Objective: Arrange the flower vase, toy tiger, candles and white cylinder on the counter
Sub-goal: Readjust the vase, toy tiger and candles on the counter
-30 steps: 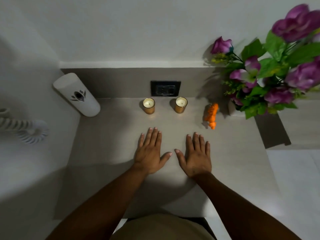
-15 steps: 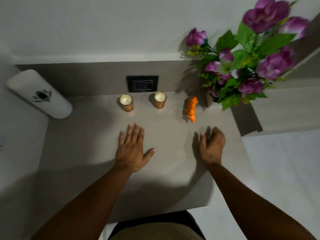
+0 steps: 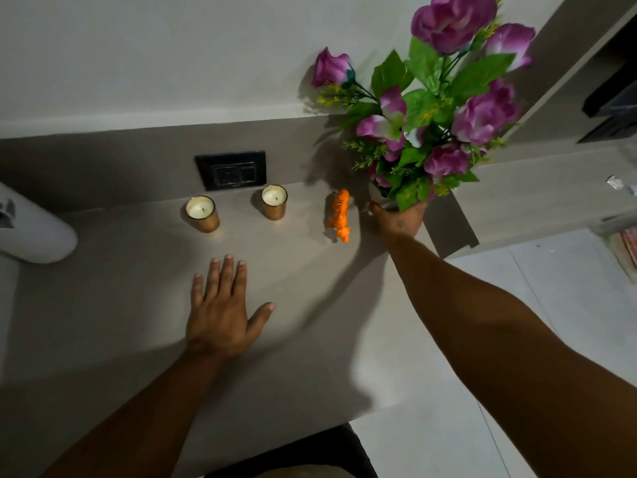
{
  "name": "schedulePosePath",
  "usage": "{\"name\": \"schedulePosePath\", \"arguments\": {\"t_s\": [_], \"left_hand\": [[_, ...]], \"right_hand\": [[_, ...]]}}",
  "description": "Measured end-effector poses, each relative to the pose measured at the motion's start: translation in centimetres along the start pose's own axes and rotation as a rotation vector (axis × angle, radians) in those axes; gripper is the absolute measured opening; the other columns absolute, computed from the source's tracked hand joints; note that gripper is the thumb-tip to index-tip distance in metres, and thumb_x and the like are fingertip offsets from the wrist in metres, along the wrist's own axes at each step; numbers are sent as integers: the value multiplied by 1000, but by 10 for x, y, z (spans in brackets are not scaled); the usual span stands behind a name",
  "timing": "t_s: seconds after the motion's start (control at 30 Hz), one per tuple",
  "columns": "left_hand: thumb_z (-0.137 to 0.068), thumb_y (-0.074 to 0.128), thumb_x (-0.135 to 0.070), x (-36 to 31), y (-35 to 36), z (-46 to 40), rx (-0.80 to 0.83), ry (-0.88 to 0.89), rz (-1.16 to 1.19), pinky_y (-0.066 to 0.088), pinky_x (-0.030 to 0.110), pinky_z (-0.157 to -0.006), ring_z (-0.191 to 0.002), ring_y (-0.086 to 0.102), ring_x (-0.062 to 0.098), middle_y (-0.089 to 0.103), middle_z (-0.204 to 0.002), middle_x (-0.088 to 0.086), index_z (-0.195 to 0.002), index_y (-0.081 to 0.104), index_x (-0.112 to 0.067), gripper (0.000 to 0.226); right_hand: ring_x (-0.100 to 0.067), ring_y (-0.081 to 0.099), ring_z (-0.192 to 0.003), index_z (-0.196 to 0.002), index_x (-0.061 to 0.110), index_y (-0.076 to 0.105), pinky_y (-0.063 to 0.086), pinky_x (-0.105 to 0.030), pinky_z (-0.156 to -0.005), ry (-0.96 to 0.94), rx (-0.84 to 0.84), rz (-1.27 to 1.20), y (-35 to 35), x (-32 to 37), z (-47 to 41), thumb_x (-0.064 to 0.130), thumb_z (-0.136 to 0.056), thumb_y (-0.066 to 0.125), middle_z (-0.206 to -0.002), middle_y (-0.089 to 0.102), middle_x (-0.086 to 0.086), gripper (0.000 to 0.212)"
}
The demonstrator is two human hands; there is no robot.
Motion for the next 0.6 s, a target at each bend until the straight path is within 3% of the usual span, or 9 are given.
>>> {"name": "schedulePosePath", "arguments": {"t_s": [0.2, 0.33, 0.4, 0.6], "left_hand": [[-90, 17, -84, 0, -2, -1, 22, -5, -5, 9, 58, -124, -157, -2, 31, 8, -170, 11, -161, 8, -17, 98], [-90, 18, -84, 0, -2, -1, 29, -7, -3, 9, 59, -125, -157, -3, 31, 7, -170, 10, -162, 6, -18, 98], [-90, 17, -84, 0, -2, -1, 34, -8, 0, 9, 59, -124, -157, -3, 31, 7, -170, 10, -162, 6, -18, 98], [-89, 16, -85, 0, -3, -2, 47, -11, -4, 8, 58, -125, -157, -4, 31, 5, -171, 10, -162, 5, -18, 99]], "right_hand": [[-22, 56, -117, -142, 12, 43, 41, -24, -100, 95, 21, -41, 7, -5, -10, 22, -68, 93, -121, 56, 1, 89], [-19, 57, -112, -138, 10, 47, 46, -27, -98, 123, 17, -25, 5, -6, -13, 21, -70, 92, -121, 60, -2, 82], [-15, 55, -105, -138, 10, 48, 43, -18, -89, 139, 17, -44, 4, -7, -15, 18, -70, 92, -113, 56, 3, 81], [-12, 51, -107, -137, 7, 50, 36, -11, -86, 129, 27, -41, 3, -10, -20, 17, -71, 92, -117, 56, 2, 79]]}}
Point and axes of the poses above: each hand's wrist, its own z-axis away from the middle knuckle, its own y-axis out of the palm, x = y × z, the point moved 2 cm from there along -z, towards the middle knuckle
